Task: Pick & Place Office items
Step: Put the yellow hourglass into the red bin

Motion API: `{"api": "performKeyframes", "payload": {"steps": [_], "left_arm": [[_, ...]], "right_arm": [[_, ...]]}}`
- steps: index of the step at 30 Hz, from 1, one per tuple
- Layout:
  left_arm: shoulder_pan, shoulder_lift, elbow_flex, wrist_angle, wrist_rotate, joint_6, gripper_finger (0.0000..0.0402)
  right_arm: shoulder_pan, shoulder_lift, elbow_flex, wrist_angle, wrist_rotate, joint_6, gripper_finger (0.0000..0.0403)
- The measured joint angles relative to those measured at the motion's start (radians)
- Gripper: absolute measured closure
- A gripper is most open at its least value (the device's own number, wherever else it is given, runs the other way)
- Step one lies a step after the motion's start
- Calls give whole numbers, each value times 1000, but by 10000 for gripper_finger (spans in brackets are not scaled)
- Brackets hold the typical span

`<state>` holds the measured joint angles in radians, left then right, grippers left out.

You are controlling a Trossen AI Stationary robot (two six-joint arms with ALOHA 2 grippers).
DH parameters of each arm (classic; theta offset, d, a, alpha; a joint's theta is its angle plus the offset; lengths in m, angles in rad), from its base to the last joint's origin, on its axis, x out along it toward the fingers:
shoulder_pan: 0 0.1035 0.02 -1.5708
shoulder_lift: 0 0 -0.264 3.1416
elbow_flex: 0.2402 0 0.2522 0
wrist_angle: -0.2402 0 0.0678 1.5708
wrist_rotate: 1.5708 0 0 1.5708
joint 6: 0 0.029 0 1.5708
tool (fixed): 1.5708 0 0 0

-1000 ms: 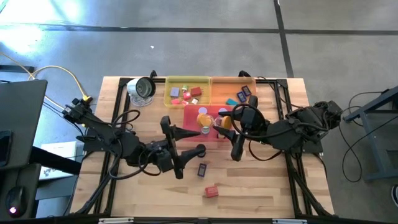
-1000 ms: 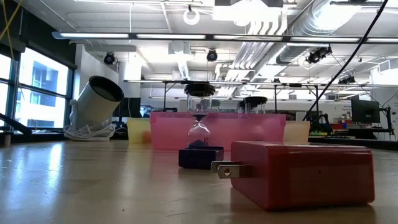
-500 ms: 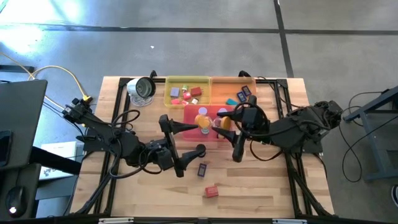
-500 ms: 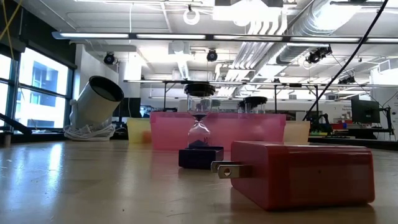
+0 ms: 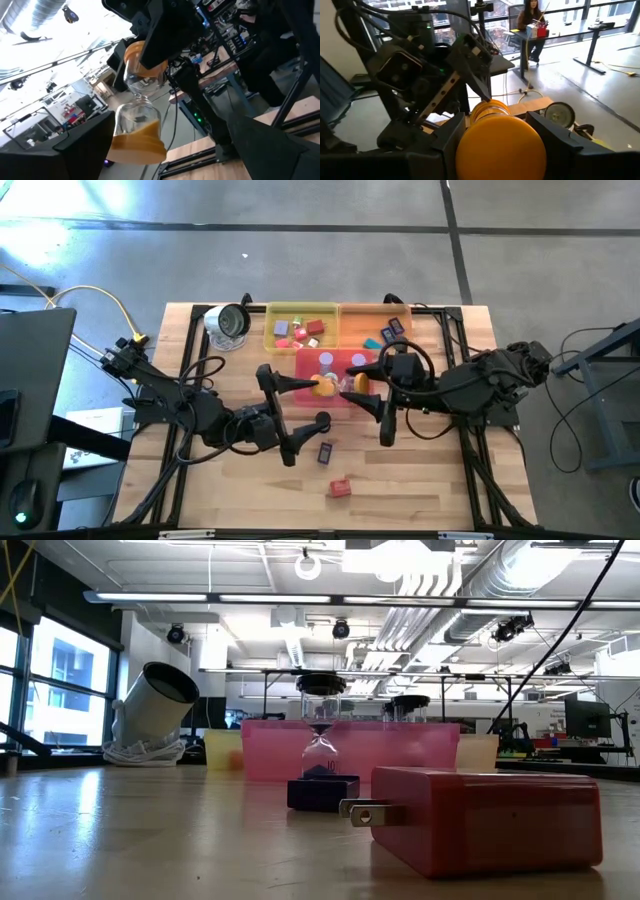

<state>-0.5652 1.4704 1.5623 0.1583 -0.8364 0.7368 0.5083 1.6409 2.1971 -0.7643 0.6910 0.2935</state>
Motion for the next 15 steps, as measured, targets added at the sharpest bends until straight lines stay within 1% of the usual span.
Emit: {"api": "performKeyframes", "payload": {"steps": [6, 8, 15], "left_arm": [[0, 0, 0, 2, 41, -54, 24], [11, 0, 0, 3, 42, -45, 24], [62, 0, 0, 3, 39, -4, 24]], "right_arm": [[0, 0, 0, 9, -47, 18, 220], [0, 0, 0, 13, -57, 18, 220], [-1, 0, 0, 68, -147, 16, 220]]}}
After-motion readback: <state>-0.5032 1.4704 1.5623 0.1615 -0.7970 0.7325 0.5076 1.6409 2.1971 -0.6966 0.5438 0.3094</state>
